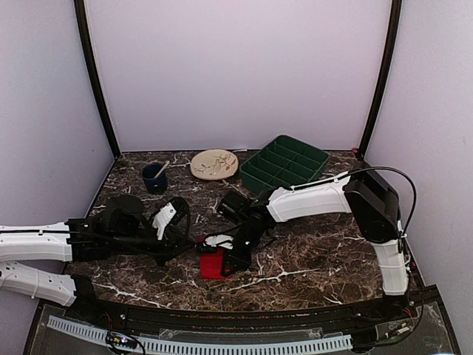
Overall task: Roll the socks
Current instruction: Roll the sock at the center of the board.
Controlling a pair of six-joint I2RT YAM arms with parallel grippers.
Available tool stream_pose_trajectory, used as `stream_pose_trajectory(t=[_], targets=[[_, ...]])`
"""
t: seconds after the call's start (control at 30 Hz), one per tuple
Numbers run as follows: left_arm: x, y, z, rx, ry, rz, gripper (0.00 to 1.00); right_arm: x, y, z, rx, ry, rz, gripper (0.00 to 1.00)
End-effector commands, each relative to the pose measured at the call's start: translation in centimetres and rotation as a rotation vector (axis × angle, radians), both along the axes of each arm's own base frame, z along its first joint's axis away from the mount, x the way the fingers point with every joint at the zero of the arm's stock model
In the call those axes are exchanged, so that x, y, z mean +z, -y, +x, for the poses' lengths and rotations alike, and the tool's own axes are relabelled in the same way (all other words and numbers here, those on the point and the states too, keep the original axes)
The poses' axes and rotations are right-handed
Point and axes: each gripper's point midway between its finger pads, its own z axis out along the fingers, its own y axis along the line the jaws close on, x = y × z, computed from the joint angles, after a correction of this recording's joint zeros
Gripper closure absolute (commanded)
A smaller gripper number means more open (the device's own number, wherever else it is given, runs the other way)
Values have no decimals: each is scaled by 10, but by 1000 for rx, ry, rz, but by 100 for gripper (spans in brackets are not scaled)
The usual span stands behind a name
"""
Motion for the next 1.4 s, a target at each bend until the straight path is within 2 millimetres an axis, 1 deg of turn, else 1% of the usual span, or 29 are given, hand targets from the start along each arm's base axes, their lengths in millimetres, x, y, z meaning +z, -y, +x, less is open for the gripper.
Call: stream_pose_trajectory(t=[0.0,0.13,0.23,0.27,0.43,0.63,0.8,0.9,1.13,1.23,1.37], targets=[[-12,14,-16,-91,24,61,87,-2,1,-1,2,-38,-10,98],[-32,27,-28,-161,-2,139,87,-8,3,3,-8,-54,-25,98],[-49,32,-31,-190,-28,205,87,-12,6,7,-24,-54,-45,98],[-51,34,-31,-199,-31,213,87,-14,8,10,-36,-50,-53,98],[-48,44,-28,-226,11,197,86,-23,20,26,-129,-61,-91,98],[-55,47,-26,-258,49,228,84,-31,36,42,-245,-85,-142,98],[-67,51,-22,-287,80,272,77,-26,39,42,-291,-132,-143,98],[-75,52,-19,-305,97,314,71,-23,37,38,-288,-169,-134,98],[-71,53,-2,-273,187,344,61,-15,32,28,-228,-197,-101,98],[-71,54,1,-272,199,356,57,-14,30,26,-214,-201,-94,97],[-84,51,1,-281,162,403,56,-14,29,26,-207,-205,-86,97]])
